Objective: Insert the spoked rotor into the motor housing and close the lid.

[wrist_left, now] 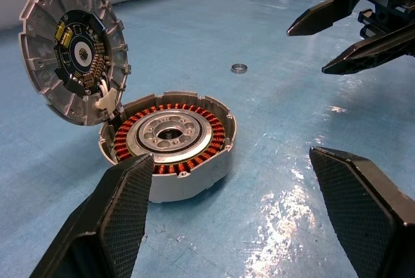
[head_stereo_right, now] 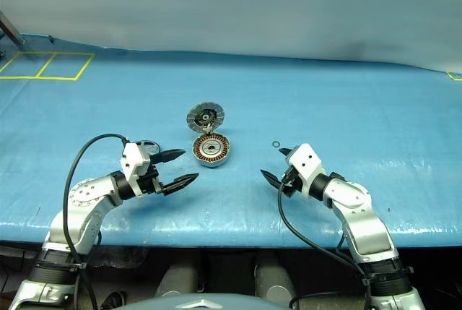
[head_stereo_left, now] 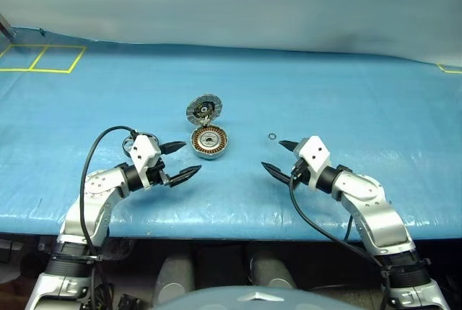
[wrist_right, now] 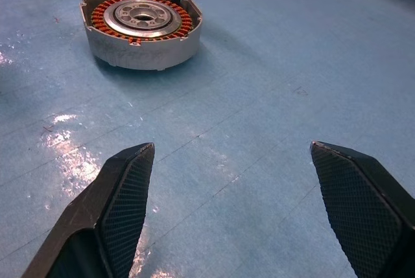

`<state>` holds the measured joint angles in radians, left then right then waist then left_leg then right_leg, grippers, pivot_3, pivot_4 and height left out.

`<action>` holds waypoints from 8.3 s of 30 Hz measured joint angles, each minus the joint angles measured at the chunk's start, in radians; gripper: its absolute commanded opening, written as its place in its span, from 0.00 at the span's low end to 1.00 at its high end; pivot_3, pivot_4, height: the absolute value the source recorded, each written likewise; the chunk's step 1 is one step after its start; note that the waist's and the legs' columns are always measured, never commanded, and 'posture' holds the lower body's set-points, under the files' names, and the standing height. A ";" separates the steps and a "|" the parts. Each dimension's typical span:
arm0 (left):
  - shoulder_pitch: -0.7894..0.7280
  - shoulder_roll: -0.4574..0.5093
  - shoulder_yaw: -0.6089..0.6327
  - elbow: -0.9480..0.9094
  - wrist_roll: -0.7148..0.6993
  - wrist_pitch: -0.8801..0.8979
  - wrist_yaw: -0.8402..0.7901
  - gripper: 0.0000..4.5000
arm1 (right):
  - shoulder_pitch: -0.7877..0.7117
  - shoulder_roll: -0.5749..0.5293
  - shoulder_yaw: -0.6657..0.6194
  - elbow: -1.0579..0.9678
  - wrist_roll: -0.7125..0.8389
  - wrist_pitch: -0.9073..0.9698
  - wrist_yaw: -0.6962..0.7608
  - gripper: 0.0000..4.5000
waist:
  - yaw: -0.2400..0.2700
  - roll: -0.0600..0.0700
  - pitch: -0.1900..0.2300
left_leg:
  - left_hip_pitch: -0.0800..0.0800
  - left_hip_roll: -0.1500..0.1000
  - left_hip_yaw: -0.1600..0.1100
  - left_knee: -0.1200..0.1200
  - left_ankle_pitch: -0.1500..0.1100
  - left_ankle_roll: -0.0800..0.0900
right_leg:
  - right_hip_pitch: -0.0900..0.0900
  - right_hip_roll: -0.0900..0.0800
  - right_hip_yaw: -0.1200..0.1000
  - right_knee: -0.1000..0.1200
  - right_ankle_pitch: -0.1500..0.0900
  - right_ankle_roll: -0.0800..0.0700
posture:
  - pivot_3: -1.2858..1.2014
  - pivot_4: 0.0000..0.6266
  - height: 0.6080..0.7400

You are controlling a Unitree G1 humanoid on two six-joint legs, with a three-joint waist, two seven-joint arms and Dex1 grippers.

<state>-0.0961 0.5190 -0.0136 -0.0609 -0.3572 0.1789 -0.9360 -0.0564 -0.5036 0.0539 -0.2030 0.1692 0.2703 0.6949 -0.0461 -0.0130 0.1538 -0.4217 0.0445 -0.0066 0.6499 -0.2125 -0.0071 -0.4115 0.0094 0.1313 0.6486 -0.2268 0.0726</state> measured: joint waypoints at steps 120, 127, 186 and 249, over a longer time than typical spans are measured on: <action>-0.992 0.000 -0.748 0.579 0.984 -0.560 -0.529 0.70 | 0.011 -0.110 0.063 -0.108 -0.026 0.110 0.048 0.90 | 0.009 -0.002 0.002 | -0.007 -0.003 -0.004 0.015 0.001 0.002 | -0.003 0.001 -0.001 0.014 -0.002 0.003 | 0.52 0.24 1.00; -0.992 0.002 -0.743 0.575 0.970 -0.560 -0.559 0.70 | 0.012 -0.110 0.063 -0.118 -0.026 0.111 0.048 0.90 | 0.008 -0.002 0.002 | -0.007 -0.003 -0.004 0.014 0.001 0.002 | -0.003 0.001 0.000 0.014 -0.002 0.003 | 0.52 0.24 1.00; -1.014 -0.049 -0.747 0.673 1.010 -0.579 -0.468 0.70 | 0.003 -0.104 0.066 -0.109 -0.026 0.113 0.039 0.90 | 0.006 -0.002 0.002 | -0.007 -0.003 -0.005 0.014 0.001 0.002 | -0.003 0.001 -0.001 0.014 -0.002 0.003 | 0.52 0.24 1.00; -0.984 -0.079 -0.772 0.685 0.900 -0.961 -0.375 0.46 | 0.164 -0.014 0.019 -0.151 -0.027 0.063 -0.091 0.90 | 0.007 -0.001 0.001 | -0.009 -0.008 -0.008 0.012 0.004 0.007 | -0.002 -0.002 0.000 0.014 -0.002 0.006 | 0.52 0.24 1.00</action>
<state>-1.0802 0.4396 -0.7853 0.6242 0.5427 -0.7819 -1.3113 0.1073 -0.5175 0.0727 -0.3541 0.1424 0.3338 0.6038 -0.0393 -0.0141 0.1551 -0.4306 0.0365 -0.0145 0.6622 -0.2082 0.0002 -0.4140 0.0076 0.1313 0.6625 -0.2289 0.0783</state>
